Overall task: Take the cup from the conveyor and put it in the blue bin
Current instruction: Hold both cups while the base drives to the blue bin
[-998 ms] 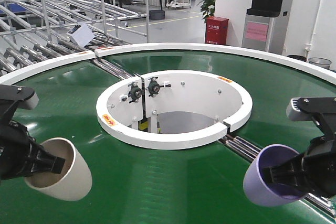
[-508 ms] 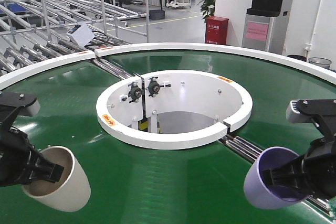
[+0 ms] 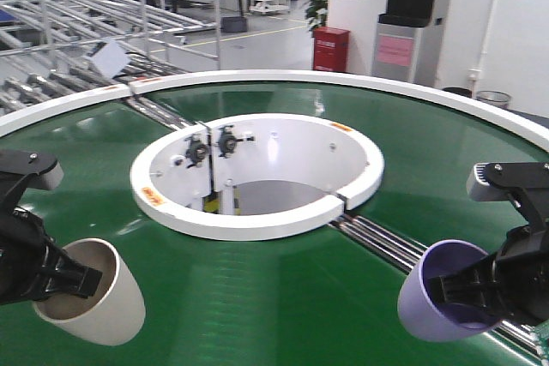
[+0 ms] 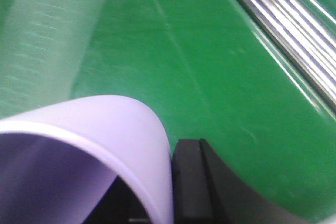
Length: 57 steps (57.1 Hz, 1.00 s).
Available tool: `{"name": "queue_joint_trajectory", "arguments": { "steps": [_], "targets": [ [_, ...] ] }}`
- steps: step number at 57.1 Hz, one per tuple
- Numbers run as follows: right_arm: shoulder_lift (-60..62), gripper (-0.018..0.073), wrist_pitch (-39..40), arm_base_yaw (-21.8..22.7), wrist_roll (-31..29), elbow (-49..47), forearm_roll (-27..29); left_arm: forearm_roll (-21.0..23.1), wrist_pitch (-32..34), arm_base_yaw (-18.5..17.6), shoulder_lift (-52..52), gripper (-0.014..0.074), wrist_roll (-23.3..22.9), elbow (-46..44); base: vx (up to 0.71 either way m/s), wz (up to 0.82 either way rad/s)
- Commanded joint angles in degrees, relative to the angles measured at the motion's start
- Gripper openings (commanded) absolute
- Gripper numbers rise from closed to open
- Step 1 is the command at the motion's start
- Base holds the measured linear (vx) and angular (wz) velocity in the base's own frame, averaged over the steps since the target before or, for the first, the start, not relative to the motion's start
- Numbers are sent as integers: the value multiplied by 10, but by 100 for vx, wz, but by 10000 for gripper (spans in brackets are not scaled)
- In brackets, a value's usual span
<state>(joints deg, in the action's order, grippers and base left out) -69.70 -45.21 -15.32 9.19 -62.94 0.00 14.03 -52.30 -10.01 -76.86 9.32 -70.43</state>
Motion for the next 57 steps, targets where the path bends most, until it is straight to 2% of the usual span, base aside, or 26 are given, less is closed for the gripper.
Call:
{"name": "queue_joint_trajectory", "arguments": {
  "steps": [1,57],
  "targets": [
    [16,-9,34,2,1,-17,-9,15,30,-4,18,-2,-5,-19,-9,-34],
    [16,-9,29,2,1,-17,-9,15,30,-4,18,-2,-5,-19,-15,-59]
  ]
}}
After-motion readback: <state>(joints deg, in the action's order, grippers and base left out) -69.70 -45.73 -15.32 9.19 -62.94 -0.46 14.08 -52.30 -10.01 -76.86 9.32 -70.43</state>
